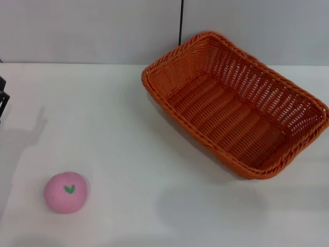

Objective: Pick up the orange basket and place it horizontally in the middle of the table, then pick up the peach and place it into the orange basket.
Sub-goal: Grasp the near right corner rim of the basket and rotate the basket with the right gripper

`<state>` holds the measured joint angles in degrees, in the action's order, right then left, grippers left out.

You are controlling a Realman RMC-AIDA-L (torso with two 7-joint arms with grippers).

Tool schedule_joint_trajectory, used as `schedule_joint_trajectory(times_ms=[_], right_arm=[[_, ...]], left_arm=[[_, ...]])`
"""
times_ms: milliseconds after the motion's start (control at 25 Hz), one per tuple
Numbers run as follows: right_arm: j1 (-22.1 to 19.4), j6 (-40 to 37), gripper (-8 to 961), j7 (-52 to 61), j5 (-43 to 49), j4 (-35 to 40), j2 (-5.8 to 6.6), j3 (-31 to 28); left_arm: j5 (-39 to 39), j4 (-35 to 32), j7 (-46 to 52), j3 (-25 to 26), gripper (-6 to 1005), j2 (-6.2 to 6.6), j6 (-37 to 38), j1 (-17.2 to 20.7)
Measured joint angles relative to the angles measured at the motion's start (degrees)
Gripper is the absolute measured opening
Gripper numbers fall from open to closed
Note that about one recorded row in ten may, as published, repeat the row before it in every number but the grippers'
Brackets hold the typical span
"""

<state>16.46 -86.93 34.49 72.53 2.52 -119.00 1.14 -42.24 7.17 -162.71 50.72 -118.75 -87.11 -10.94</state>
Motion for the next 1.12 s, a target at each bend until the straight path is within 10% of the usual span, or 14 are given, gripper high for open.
schedule_joint_trajectory(times_ms=[400,760,1120], right_arm=[[-4.91,-10.11,797,6.57,3.26,3.64,0.23,2.18],[-3.50,-9.06,797,48.73,18.37,36.98,0.62,3.27],[8.89,-13.13,797,85.53,50.38,64.52,6.99,11.41]], left_arm=[[-0.46,-0.12,0.53,0.05,826,0.12,-1.08,2.60],[-0.03,0.39,0.69,-0.32,825,0.01,1.72,0.80],[-0.04,0.38,0.87,-0.40,824,-0.05,1.96,0.71]])
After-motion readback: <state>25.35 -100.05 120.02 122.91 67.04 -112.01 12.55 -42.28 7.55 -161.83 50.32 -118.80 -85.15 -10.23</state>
